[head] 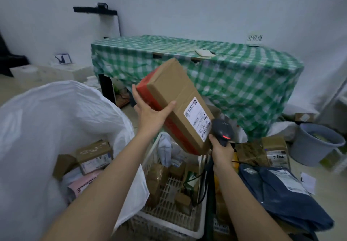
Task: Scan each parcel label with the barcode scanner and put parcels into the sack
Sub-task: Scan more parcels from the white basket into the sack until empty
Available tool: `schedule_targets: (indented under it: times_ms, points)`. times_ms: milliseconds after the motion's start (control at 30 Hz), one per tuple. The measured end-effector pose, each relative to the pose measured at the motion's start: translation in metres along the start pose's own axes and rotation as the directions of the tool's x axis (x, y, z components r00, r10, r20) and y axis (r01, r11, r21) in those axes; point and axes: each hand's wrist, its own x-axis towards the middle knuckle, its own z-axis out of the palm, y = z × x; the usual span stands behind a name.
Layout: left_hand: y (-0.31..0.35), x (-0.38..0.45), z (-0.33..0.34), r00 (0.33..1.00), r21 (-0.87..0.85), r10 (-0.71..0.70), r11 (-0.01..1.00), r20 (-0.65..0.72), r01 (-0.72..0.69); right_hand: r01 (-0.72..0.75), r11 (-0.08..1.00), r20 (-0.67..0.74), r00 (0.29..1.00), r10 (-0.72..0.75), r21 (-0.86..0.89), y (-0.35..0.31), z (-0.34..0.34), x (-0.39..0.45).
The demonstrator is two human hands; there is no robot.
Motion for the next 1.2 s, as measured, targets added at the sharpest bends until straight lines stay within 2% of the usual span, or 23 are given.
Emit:
schedule_targets:
  times_ms: [300, 400, 533, 700, 867, 933, 1000, 1100, 1200]
  points:
    - [0.019, 0.014, -0.051, 0.995, 0.023, -0.042, 0.999, -0.093, 0.044, 0.131, 0.991, -0.044, 0.990, -0.131, -0.003, -0.025, -0.002, -0.010]
    - [0.021, 0.015, -0.073, 0.992, 0.081, -0.125, 0.989, 0.018, 0.123, 0.193, 0.981, -0.025, 0.981, -0.194, -0.020, -0.032, -0.003, -0.013]
    - [0.019, 0.012, -0.102, 0.931, 0.087, -0.264, 0.964, 0.251, 0.250, 0.253, 0.965, 0.017, 0.967, -0.253, -0.065, -0.038, 0.003, -0.017]
    - [0.002, 0.005, -0.121, 0.938, 0.007, -0.307, 0.951, 0.164, 0.310, 0.266, 0.960, 0.118, 0.959, -0.256, -0.083, -0.044, 0.019, -0.028]
    - [-0.023, -0.003, -0.124, 0.937, -0.192, -0.344, 0.917, 0.063, 0.350, 0.277, 0.961, 0.096, 0.956, -0.276, -0.002, -0.037, 0.036, -0.049]
    - [-0.030, -0.007, -0.122, 0.935, -0.271, -0.339, 0.895, 0.104, 0.355, 0.239, 0.970, 0.099, 0.965, -0.243, 0.052, -0.034, 0.046, -0.056]
    - [-0.032, -0.012, -0.119, 0.914, -0.322, -0.351, 0.858, 0.203, 0.401, 0.195, 0.973, 0.122, 0.970, -0.209, 0.120, -0.036, 0.056, -0.063]
    - [-0.031, -0.020, -0.112, 0.871, -0.204, -0.326, 0.886, 0.367, 0.417, 0.168, 0.965, 0.138, 0.971, -0.198, 0.201, -0.043, 0.069, -0.074]
    - [-0.030, -0.023, -0.105, 0.895, -0.129, -0.278, 0.932, 0.350, 0.340, 0.138, 0.946, 0.163, 0.968, -0.192, 0.294, -0.046, 0.079, -0.078]
